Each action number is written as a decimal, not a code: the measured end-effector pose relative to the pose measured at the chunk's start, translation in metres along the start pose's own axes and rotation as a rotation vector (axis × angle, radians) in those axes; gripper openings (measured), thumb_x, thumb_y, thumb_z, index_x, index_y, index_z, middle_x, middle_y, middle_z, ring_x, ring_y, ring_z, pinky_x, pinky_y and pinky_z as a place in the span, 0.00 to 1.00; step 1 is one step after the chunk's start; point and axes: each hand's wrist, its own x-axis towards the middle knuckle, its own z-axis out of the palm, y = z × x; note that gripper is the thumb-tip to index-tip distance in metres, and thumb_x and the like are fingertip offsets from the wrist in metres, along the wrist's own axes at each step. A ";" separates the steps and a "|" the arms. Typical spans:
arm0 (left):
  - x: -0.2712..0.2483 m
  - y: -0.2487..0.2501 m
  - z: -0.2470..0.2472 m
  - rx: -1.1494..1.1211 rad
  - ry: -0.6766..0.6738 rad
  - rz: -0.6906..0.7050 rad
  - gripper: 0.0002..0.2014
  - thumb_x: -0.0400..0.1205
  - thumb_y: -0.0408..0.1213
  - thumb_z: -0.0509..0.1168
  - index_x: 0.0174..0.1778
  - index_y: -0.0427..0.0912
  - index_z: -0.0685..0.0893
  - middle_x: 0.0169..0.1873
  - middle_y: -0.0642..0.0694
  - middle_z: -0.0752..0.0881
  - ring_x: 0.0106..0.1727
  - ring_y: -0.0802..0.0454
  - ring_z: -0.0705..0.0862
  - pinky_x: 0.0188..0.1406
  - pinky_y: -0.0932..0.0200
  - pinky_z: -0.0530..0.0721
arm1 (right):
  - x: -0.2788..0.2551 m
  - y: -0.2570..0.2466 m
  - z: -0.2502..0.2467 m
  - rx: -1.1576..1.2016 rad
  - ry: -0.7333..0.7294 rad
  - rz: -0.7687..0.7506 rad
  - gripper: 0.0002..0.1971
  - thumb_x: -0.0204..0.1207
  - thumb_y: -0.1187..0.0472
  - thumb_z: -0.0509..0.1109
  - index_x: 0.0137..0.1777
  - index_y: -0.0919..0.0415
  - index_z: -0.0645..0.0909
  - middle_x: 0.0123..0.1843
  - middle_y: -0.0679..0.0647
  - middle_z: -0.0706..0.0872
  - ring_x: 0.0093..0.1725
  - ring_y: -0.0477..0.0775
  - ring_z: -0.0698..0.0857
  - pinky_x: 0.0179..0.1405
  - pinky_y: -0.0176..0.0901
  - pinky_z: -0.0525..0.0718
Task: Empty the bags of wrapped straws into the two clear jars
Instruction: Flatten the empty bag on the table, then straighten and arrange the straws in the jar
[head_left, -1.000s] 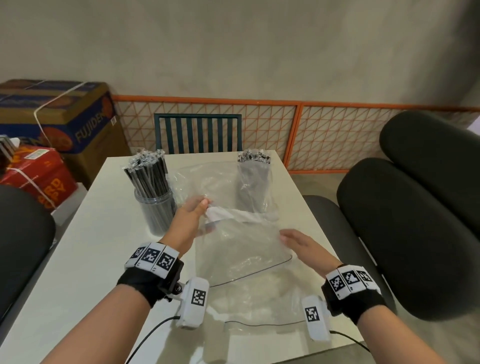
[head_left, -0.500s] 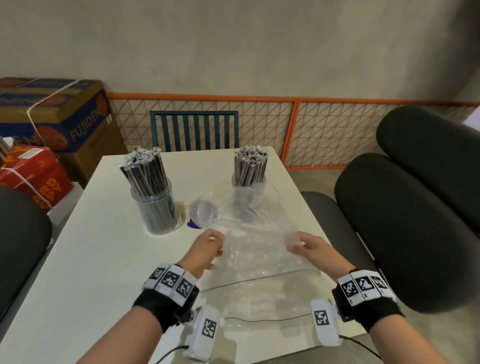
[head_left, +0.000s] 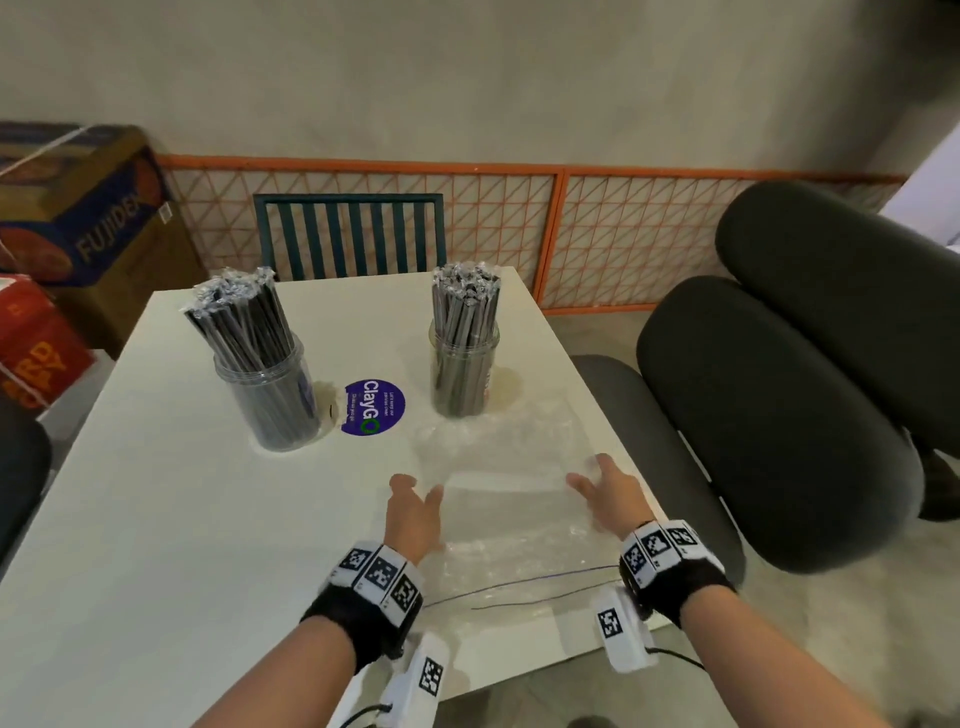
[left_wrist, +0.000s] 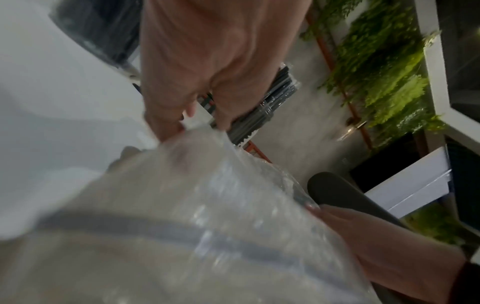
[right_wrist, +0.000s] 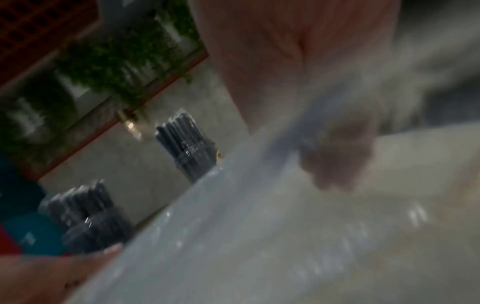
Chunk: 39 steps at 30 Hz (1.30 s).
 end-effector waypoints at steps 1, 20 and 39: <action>0.001 -0.003 -0.002 0.083 -0.033 -0.041 0.24 0.84 0.42 0.59 0.73 0.37 0.61 0.68 0.31 0.70 0.61 0.37 0.76 0.58 0.49 0.76 | 0.001 0.002 0.002 -0.058 -0.041 0.014 0.32 0.80 0.48 0.63 0.77 0.64 0.60 0.69 0.69 0.76 0.67 0.68 0.77 0.62 0.54 0.77; 0.071 -0.032 0.021 1.296 -0.481 0.377 0.63 0.60 0.68 0.71 0.79 0.61 0.33 0.79 0.44 0.25 0.79 0.39 0.25 0.70 0.22 0.32 | 0.050 -0.009 0.067 -0.680 -0.499 -0.212 0.61 0.56 0.31 0.76 0.74 0.26 0.29 0.80 0.43 0.21 0.78 0.74 0.25 0.64 0.92 0.53; 0.106 0.125 -0.072 0.569 -0.102 0.493 0.47 0.72 0.61 0.67 0.82 0.46 0.54 0.77 0.39 0.63 0.79 0.41 0.59 0.75 0.36 0.63 | 0.089 -0.153 -0.054 -0.289 -0.081 -0.327 0.39 0.73 0.47 0.73 0.77 0.66 0.62 0.73 0.63 0.76 0.70 0.62 0.76 0.63 0.48 0.75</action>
